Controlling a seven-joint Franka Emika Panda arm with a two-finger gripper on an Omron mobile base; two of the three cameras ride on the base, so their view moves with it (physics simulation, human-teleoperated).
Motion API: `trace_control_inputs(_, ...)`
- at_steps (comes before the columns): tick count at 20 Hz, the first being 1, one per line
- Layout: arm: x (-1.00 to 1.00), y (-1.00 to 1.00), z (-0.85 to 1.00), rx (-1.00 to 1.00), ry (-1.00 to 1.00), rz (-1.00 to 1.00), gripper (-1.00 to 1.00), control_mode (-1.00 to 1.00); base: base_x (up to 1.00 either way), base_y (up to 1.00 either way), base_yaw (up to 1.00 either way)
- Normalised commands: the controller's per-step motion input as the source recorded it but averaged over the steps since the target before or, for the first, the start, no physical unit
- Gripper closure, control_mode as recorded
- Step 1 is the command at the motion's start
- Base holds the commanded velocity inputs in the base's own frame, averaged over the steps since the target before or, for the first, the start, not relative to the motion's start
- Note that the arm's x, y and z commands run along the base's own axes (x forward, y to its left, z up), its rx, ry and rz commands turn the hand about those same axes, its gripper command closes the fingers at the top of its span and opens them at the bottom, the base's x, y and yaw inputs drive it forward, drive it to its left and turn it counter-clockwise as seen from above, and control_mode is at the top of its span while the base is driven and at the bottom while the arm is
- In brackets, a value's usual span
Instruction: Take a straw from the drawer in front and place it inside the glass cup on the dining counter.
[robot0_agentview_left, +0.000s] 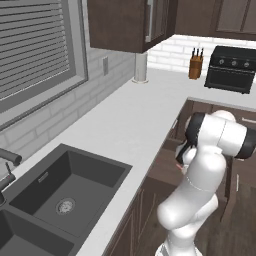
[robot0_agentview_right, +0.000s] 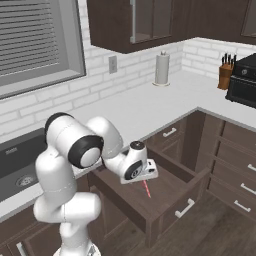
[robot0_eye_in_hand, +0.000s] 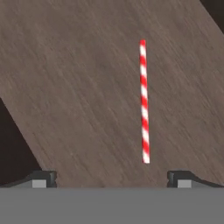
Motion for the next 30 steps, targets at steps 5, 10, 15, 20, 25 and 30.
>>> trace_control_inputs(5,0.10,-0.01,-0.34,0.00,0.00,0.00,-1.00,-1.00,0.00,0.00,0.00)
trace_control_inputs(10,0.12,0.00,-0.28,0.00,0.00,0.00,-1.00,-1.00,0.00,0.00,0.00)
trace_control_inputs(15,0.18,-0.12,-0.08,0.02,0.00,0.00,-1.00,-1.00,0.00,0.00,0.00)
trace_control_inputs(20,0.18,-0.22,-0.02,0.06,0.00,0.00,-1.00,-1.00,0.00,0.00,0.00)
trace_control_inputs(25,0.18,-0.08,-0.08,0.00,0.00,0.00,-1.00,-1.00,0.00,0.00,0.00)
trace_control_inputs(30,0.26,0.00,-0.04,0.00,0.01,-0.01,-1.00,-1.00,0.00,0.00,0.00)
